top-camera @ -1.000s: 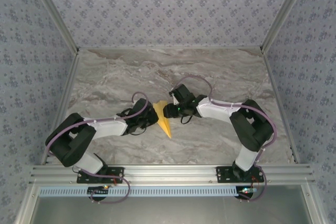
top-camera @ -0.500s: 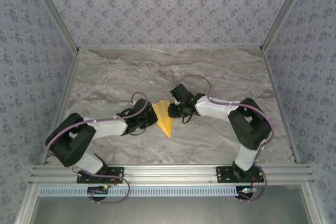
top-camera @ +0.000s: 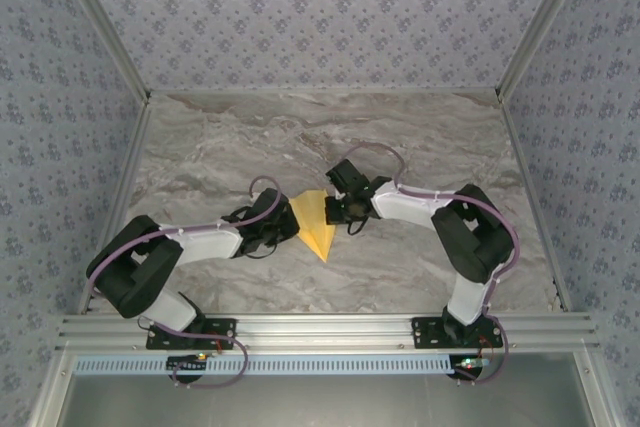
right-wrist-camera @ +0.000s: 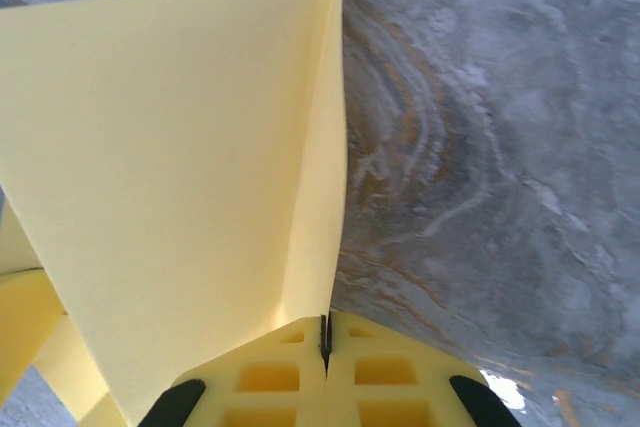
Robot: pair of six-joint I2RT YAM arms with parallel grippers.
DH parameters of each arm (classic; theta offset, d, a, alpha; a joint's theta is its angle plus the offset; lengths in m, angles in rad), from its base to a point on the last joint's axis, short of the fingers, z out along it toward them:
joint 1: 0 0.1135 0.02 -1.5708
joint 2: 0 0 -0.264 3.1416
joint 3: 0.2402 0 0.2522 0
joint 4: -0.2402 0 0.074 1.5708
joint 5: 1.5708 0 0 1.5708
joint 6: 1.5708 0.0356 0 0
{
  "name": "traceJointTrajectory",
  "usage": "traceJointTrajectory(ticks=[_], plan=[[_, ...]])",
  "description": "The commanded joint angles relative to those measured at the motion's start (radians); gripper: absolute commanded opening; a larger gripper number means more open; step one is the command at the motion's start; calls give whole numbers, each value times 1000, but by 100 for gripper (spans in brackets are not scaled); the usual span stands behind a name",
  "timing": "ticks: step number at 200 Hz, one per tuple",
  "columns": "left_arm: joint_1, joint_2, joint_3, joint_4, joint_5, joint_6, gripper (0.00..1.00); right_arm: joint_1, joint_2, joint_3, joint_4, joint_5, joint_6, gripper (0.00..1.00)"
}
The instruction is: Fold a paper plane with a square sheet of paper (pick it up from the middle)
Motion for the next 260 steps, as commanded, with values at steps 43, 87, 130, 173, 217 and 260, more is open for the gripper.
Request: traceJointTrajectory(ticks=[43,87,130,173,217,260], plan=[[9,31,18,66,57,30,2,-13,-75,-98,-1,2,98,6],[9,47,32,84,86,34,4,-29,-129,-111,18,-23,101,22],[10,24,34,94,106,46,5,-26,-241,-140,21,-76,93,33],[10,33,41,99,117,49,6,15,-238,-159,6,-112,115,34],[9,39,44,98,121,46,6,30,-192,-154,3,-121,124,29],[9,40,45,101,123,46,6,55,-155,-128,-12,-134,115,27]])
